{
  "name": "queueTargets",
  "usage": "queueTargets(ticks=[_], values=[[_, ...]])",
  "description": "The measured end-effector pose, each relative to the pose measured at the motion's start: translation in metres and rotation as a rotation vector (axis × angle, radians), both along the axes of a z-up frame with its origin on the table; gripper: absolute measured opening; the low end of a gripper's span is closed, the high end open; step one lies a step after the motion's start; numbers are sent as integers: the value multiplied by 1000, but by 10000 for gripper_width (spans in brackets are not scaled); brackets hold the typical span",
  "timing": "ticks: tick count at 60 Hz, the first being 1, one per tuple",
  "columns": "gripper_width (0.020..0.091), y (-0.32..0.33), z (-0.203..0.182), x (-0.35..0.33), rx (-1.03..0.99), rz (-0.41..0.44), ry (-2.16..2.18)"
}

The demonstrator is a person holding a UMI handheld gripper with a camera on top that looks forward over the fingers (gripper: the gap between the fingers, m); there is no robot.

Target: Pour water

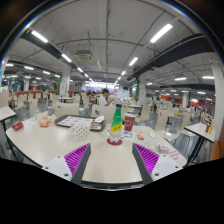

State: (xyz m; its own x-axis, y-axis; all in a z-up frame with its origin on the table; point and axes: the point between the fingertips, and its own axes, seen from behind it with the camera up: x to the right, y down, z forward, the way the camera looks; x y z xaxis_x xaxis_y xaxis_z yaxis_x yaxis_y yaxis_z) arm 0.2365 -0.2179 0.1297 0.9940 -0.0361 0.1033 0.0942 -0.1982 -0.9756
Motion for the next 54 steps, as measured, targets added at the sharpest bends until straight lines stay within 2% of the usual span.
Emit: queueTargets(ticks=[17,36,54], values=[[854,54,-10,6,-24,13,47],[852,119,-26,29,-63,-26,64],[854,135,-32,25,-79,-19,63]])
